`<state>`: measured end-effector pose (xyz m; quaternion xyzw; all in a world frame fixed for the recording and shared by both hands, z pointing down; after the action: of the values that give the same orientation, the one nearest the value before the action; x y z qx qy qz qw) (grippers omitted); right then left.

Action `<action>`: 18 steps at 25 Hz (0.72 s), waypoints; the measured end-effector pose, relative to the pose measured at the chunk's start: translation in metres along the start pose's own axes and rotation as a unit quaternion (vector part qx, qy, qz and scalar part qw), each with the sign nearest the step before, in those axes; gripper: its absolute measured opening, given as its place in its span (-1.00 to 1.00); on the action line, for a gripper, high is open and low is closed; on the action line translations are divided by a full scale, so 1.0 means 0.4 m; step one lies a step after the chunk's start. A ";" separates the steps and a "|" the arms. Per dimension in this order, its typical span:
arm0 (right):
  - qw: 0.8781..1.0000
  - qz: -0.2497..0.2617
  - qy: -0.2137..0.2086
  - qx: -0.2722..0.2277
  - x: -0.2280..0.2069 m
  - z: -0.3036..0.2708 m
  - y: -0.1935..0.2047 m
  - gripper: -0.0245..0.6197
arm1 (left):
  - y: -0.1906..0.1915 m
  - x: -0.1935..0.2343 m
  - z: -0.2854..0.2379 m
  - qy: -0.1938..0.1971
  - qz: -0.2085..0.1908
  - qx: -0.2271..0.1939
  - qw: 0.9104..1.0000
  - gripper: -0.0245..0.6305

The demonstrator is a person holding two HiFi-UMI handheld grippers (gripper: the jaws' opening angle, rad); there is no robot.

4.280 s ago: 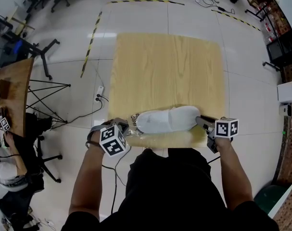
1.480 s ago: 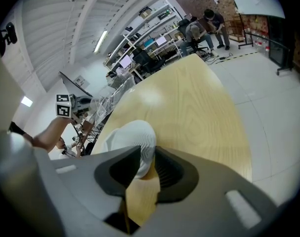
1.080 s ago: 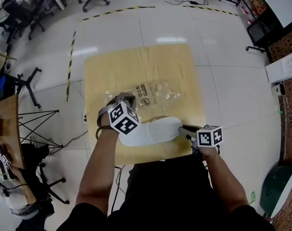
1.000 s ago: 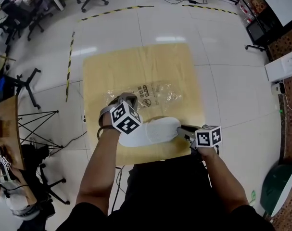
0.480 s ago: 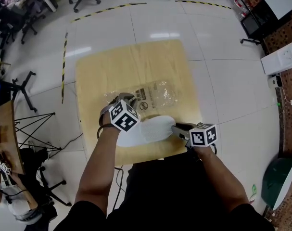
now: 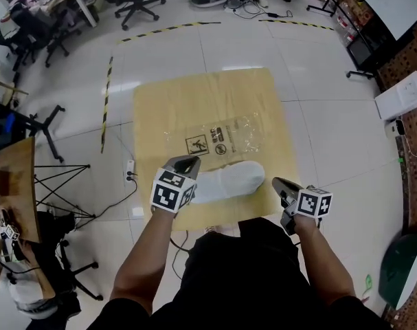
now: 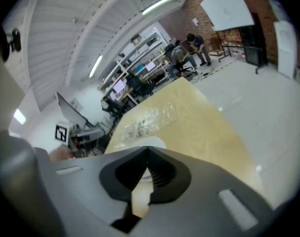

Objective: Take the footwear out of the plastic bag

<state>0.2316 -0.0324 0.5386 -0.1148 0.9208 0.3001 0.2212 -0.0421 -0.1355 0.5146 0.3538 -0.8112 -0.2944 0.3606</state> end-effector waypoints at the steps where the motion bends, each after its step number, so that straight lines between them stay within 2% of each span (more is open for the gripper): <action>1: 0.998 -0.044 -0.026 -0.019 0.021 0.020 0.003 -0.92 | 0.016 -0.029 0.024 0.021 0.044 -0.032 0.998 -0.90; 3: 0.989 -0.113 -0.084 -0.046 0.076 0.056 0.016 -0.92 | 0.055 -0.092 0.065 0.057 0.124 -0.080 0.987 -0.91; 4: 0.984 -0.128 -0.108 -0.054 0.106 0.071 0.025 -0.92 | 0.077 -0.127 0.080 0.070 0.156 -0.094 0.981 -0.91; 7: 0.977 -0.123 -0.165 -0.058 0.195 0.110 0.054 -0.92 | 0.131 -0.238 0.109 0.096 0.210 -0.114 0.966 -0.91; 10: 0.974 -0.083 -0.206 -0.044 0.287 0.160 0.086 -0.92 | 0.150 -0.336 0.147 0.097 0.218 -0.131 0.962 -0.91; 13: 0.975 0.002 -0.219 -0.031 0.347 0.228 0.133 -0.92 | 0.173 -0.424 0.185 0.092 0.223 -0.147 0.959 -0.91; 15: 0.974 0.059 -0.218 -0.029 0.354 0.282 0.158 -0.92 | 0.199 -0.478 0.198 0.083 0.226 -0.150 0.959 -0.91; 18: 0.970 0.089 -0.221 -0.037 0.325 0.406 0.181 -0.92 | 0.239 -0.564 0.211 0.053 0.239 -0.163 0.956 -0.91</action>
<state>0.1477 0.1127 0.3956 0.0288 0.8439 0.3703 0.3872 -0.0334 0.1159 0.4519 0.1011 -0.7930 -0.3087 0.5154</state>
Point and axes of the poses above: the fingertips, and each gripper's own axes: z backward along the fingers, x to its left, y out of its underside, the point moved 4 cm from there along z, backward along the fingers, and after that the axes turned 14 degrees about y, right-handed, at the moved point
